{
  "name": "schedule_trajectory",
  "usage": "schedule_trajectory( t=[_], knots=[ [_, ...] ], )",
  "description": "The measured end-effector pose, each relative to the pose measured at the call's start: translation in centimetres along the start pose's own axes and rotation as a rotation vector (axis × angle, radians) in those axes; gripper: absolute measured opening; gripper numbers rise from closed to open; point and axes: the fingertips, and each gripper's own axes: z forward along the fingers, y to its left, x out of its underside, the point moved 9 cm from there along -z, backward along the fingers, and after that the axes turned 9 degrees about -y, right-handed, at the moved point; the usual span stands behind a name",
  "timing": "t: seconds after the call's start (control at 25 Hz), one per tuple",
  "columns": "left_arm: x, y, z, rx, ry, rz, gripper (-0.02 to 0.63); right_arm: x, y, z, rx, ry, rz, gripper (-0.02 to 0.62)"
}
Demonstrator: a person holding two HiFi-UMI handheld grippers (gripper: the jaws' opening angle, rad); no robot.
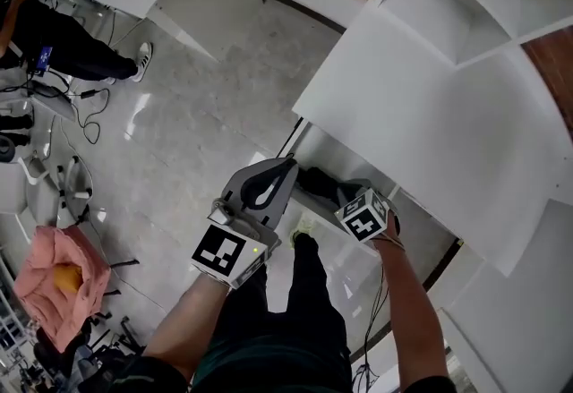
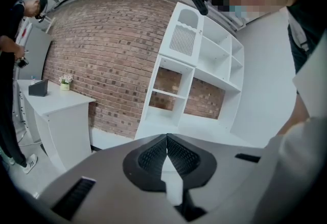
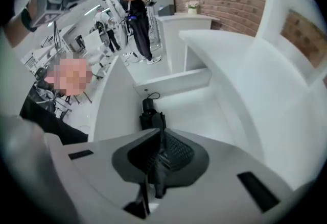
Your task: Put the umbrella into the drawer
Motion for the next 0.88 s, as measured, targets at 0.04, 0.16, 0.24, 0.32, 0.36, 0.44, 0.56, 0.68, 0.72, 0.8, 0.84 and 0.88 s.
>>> schedule_trajectory(
  t=[0.04,0.16,0.24,0.32,0.36,0.44,0.56,0.68,0.72,0.8,0.84,0.88],
  knots=[
    [-0.3,-0.1,-0.3,0.002,-0.007,0.002,0.006,-0.4,0.2,-1.1,0.012,-0.024,0.027,0.018],
    [-1.3,-1.0,-1.0,0.017,-0.015,-0.007,0.007,-1.3,0.5,-4.6,0.047,-0.106,0.116,0.015],
    [-1.9,-1.5,-1.2,0.038,-0.007,-0.012,0.007,-1.8,0.5,-6.7,0.079,-0.173,0.179,0.017],
    [-2.5,-1.9,-1.4,0.054,0.003,-0.014,0.006,-2.5,0.6,-8.6,0.116,-0.239,0.226,0.017],
    [-2.7,-2.1,-1.6,0.059,0.008,-0.017,0.006,-2.8,0.9,-9.6,0.131,-0.268,0.244,0.015],
    [-3.1,-2.4,-2.2,0.066,0.025,-0.024,0.006,-3.3,1.6,-11.5,0.156,-0.323,0.279,0.017],
    [-3.8,-3.0,-3.0,0.080,0.050,-0.021,0.006,-3.9,2.8,-14.1,0.195,-0.410,0.335,0.015],
    [-4.6,-3.4,-4.0,0.097,0.061,-0.014,0.006,-4.6,4.2,-16.8,0.240,-0.507,0.392,0.014],
    [-4.9,-3.5,-4.3,0.102,0.065,-0.011,0.006,-4.9,4.6,-17.8,0.259,-0.543,0.408,0.014],
    [-5.5,-3.7,-4.7,0.110,0.071,-0.006,0.006,-5.8,5.2,-19.8,0.301,-0.615,0.434,0.014],
    [-5.9,-3.8,-5.0,0.113,0.071,-0.004,0.007,-6.2,5.6,-20.8,0.322,-0.649,0.444,0.014],
    [-6.3,-3.9,-5.3,0.116,0.071,-0.004,0.006,-6.7,5.9,-21.9,0.340,-0.681,0.451,0.014]
  ],
)
